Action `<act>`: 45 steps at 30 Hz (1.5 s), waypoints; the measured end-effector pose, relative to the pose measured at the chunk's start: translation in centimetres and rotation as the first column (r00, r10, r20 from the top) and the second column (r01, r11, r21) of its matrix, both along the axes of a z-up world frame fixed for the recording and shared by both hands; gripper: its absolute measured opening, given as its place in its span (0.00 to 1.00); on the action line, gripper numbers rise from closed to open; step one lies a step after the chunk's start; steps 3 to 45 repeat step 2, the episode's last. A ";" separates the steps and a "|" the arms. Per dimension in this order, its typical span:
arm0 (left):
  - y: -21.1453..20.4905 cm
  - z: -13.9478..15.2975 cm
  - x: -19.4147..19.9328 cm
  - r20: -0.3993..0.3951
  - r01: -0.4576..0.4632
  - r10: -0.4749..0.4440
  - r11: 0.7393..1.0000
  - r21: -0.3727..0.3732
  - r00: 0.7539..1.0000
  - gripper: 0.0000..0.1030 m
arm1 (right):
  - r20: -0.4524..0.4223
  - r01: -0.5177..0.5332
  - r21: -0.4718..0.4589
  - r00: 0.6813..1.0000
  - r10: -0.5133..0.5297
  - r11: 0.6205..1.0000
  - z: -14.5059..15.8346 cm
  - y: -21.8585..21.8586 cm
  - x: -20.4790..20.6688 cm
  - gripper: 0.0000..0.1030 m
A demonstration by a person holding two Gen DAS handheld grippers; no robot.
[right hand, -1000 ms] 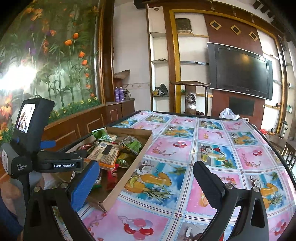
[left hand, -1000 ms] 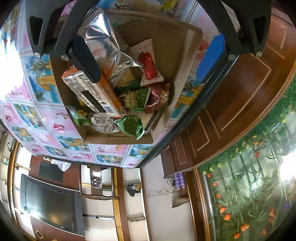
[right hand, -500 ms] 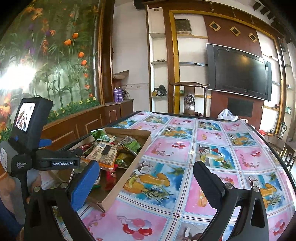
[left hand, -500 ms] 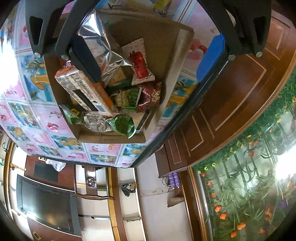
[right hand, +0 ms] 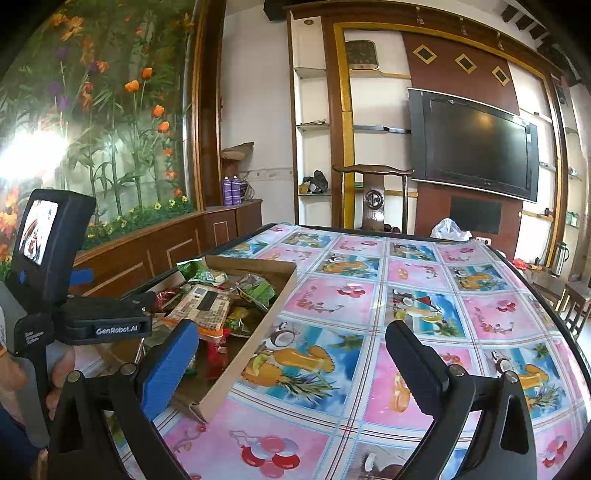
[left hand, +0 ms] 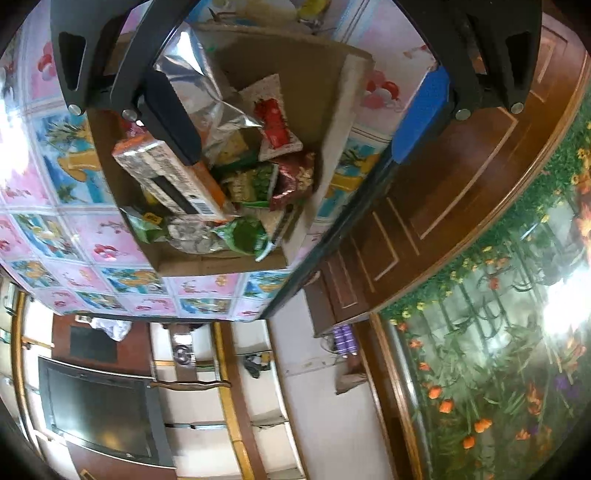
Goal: Organize snacks
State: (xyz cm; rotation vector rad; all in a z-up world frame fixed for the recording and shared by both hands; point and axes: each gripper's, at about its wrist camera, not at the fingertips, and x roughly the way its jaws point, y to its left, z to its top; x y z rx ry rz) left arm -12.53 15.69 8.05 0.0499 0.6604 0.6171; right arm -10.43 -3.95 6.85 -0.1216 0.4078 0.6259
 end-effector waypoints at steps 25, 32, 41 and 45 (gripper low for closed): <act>-0.7 0.2 0.1 -0.008 0.034 -0.034 0.999 0.000 0.999 1.00 | -0.024 0.020 0.016 1.000 -0.020 1.000 0.0 -0.6 0.6 0.99; -0.7 0.2 0.1 -0.008 0.034 -0.034 0.999 0.000 0.999 1.00 | -0.024 0.020 0.016 1.000 -0.020 1.000 0.0 -0.6 0.6 0.99; -0.7 0.2 0.1 -0.008 0.034 -0.034 0.999 0.000 0.999 1.00 | -0.024 0.020 0.016 1.000 -0.020 1.000 0.0 -0.6 0.6 0.99; -0.7 0.2 0.1 -0.008 0.034 -0.034 0.999 0.000 0.999 1.00 | -0.024 0.020 0.016 1.000 -0.020 1.000 0.0 -0.6 0.6 0.99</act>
